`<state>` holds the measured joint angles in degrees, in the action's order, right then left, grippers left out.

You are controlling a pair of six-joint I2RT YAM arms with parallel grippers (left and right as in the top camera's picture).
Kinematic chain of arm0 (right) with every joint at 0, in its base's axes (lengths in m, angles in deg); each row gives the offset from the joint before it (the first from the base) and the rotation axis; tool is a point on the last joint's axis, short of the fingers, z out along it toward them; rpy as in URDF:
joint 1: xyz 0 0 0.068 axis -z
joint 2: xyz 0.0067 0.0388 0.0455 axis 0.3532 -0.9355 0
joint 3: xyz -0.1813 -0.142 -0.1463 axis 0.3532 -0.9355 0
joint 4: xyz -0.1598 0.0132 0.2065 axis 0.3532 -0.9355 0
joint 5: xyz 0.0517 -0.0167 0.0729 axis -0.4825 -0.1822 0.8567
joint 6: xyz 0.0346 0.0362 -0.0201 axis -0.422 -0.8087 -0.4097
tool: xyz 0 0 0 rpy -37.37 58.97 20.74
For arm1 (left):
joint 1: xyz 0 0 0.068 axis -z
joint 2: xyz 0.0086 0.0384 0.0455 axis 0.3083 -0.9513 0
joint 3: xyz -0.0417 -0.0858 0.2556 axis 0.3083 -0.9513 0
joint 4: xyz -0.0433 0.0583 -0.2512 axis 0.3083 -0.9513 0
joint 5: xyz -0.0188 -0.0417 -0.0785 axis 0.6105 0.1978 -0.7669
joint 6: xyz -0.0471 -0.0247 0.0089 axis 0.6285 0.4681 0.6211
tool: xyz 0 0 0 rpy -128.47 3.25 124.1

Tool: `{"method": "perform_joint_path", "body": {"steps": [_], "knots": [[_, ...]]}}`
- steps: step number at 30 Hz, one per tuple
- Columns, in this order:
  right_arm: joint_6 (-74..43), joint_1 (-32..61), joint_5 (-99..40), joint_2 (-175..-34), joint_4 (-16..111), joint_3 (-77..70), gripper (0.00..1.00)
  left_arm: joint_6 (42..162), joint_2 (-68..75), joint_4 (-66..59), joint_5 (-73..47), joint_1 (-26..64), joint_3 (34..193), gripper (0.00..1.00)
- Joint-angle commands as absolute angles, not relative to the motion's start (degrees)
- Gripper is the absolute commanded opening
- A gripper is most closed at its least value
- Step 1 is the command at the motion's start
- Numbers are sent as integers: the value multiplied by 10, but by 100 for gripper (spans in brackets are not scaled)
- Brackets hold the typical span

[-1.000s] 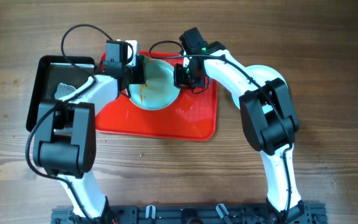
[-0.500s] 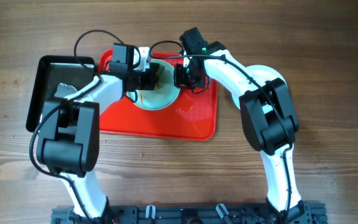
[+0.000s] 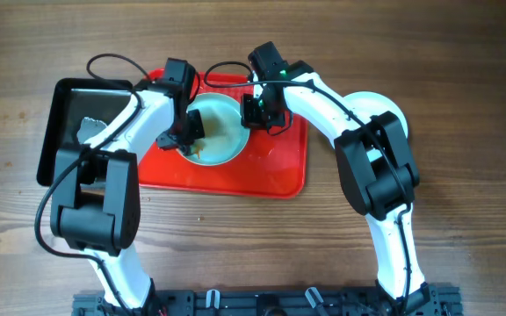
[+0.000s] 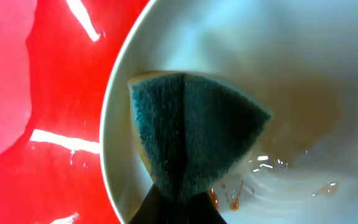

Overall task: Clean dirty plates on tray and stack at the side
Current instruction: 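Scrub the held plate with the sponge in the left gripper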

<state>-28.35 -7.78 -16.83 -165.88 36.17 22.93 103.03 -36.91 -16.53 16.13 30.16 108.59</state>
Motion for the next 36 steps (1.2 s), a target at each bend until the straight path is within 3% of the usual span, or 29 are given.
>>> {"method": "perform_joint_path", "body": {"steps": [1, 6, 14, 18, 20, 24, 30, 33, 36], "knots": [[-285, -70, -177, -1677, 361, 221, 4, 1020, -384, -163, 106, 297, 1093, 4], [-285, -70, -172, -1677, 360, 221, 4, 988, -421, -92, 37, 307, 1085, 4], [-285, -70, -172, -1677, 361, 221, 4, 797, -469, -43, -196, 312, 1086, 4], [-285, -70, -172, -1677, 361, 221, 4, 797, -469, 5, -233, 312, 1086, 4], [-284, -70, -172, -1677, 361, 221, 4, 843, -469, 13, -171, 307, 1086, 4], [-285, -70, -172, -1677, 361, 221, 5, 1015, -469, -20, 106, 295, 1086, 4], [-287, -70, -172, -1677, 361, 221, 4, 1042, -469, 25, 338, 291, 1086, 4], [-286, -70, -172, -1677, 361, 221, 4, 1042, -469, 14, 380, 291, 1086, 4], [-286, -70, -172, -1677, 361, 221, 5, 1017, -469, -40, 327, 294, 1086, 4]]}}
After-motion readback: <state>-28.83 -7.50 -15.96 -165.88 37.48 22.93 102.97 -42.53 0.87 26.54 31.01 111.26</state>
